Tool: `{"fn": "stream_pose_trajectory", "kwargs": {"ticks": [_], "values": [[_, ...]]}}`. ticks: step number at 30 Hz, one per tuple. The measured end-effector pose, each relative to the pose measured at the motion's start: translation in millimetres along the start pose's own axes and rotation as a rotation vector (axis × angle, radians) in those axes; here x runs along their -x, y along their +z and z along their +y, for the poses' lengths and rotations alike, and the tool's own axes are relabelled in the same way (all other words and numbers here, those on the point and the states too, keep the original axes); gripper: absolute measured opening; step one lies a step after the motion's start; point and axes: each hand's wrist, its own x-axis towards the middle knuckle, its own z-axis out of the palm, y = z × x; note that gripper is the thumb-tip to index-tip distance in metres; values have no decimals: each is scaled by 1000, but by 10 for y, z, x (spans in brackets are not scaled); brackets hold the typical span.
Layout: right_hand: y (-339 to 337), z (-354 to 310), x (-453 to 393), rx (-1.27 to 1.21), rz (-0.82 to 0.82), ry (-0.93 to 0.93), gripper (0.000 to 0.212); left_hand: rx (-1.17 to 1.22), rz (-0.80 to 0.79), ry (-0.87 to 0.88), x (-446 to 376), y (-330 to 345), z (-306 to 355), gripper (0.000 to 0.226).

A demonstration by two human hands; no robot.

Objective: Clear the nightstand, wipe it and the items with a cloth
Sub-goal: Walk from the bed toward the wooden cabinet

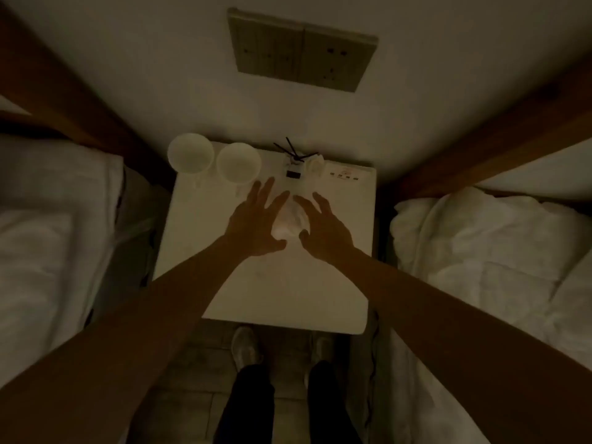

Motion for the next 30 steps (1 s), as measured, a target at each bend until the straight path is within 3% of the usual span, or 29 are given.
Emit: {"fn": "stream_pose_trajectory", "kwargs": {"ticks": [5,13,18,21,25,30], "values": [[1,52,-179,0,-76,2,68,69,-108,-111,-95,118,-48,101],[105,23,-159,-129,4,6,40,176,32,-31,-84,218,1,45],[68,7,-51,-204,89,50,29,319,68,-69,-36,200,62,30],[-41,29,82,-247,135,72,21,484,117,-192,115,165,41,28],[-331,-56,313,-335,138,177,14,799,135,-502,420,-80,75,21],[-679,-405,706,-577,105,213,17,1204,132,-479,939,-516,292,20]]}}
